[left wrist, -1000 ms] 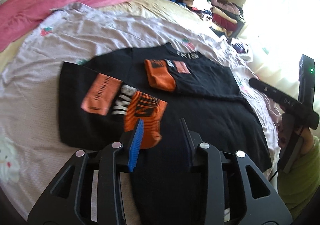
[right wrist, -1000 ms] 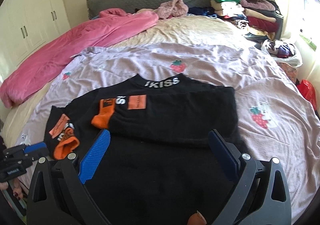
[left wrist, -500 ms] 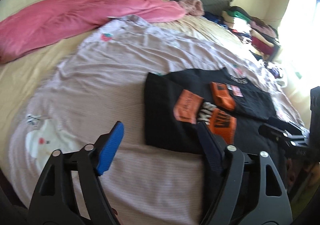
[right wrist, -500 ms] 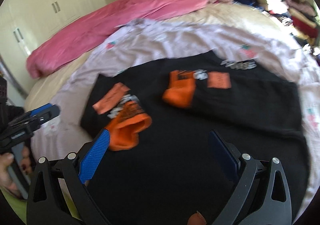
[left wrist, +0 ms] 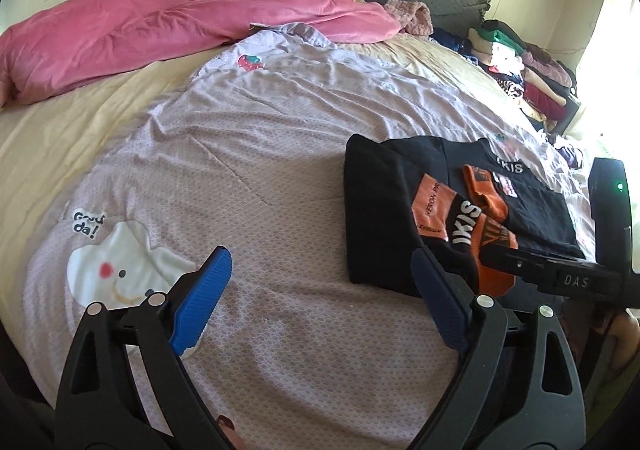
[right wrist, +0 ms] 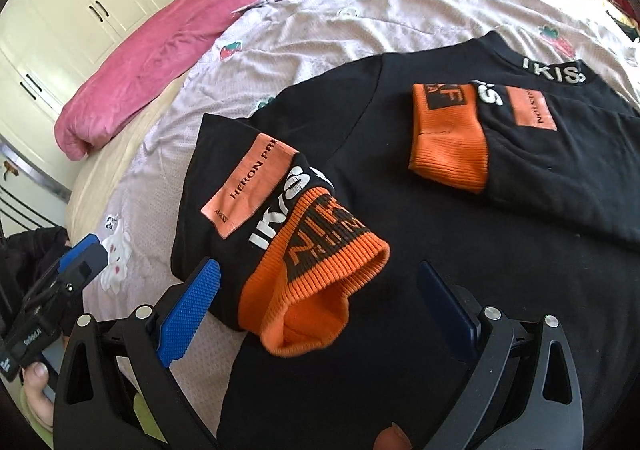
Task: Fold small clothes
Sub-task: 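Grasp the folded sleeve's orange cuff with the right gripper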
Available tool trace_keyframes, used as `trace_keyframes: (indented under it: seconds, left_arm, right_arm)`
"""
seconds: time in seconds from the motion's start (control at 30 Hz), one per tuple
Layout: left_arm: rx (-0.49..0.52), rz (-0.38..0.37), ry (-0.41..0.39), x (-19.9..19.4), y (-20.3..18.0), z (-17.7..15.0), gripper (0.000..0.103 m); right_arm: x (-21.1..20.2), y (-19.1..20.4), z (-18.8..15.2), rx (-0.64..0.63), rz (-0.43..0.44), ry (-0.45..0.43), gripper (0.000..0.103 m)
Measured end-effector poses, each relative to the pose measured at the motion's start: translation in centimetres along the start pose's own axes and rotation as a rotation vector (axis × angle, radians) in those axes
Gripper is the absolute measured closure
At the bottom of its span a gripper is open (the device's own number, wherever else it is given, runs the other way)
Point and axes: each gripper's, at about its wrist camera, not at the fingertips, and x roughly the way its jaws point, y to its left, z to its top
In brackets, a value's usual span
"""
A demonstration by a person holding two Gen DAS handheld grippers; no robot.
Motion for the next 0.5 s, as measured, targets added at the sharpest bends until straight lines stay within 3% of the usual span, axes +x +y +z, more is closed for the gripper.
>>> trace_keyframes:
  seconds: [0.07,0.1,0.13,0.17,0.2,0.27,0.5]
  left_arm:
    - [0.005,-0.003,0.009,0.3,-0.1,-0.1,0.019]
    - [0.006,-0.005,0.009,0.3,-0.1,-0.2,0.019]
    - [0.008,-0.007,0.009,0.4,-0.1,-0.3,0.019]
    - [0.009,-0.009,0.013,0.5,-0.2,-0.3,0.019]
    - [0.008,-0.011,0.016,0.6,-0.2,-0.3,0.019]
    - [0.004,-0.018,0.017,0.7,-0.4,-0.3,0.019]
    - [0.017,-0.030,0.012,0.3,-1.3,-0.2,0.019]
  right_arm:
    - [0.1,0.0,0.1,-0.004,0.010,-0.008,0.009]
    - [0.1,0.0,0.1,-0.006,0.012,-0.016,0.015]
    - [0.3,0.1,0.2,-0.014,0.015,-0.017,0.040]
    - [0.4,0.1,0.4,-0.020,0.015,-0.015,0.057]
    - [0.4,0.2,0.5,-0.029,0.015,-0.017,0.063]
    - [0.1,0.5,0.6,-0.061,0.026,-0.028,0.090]
    - [-3.3,1.1,1.7,-0.147,0.008,-0.137,0.095]
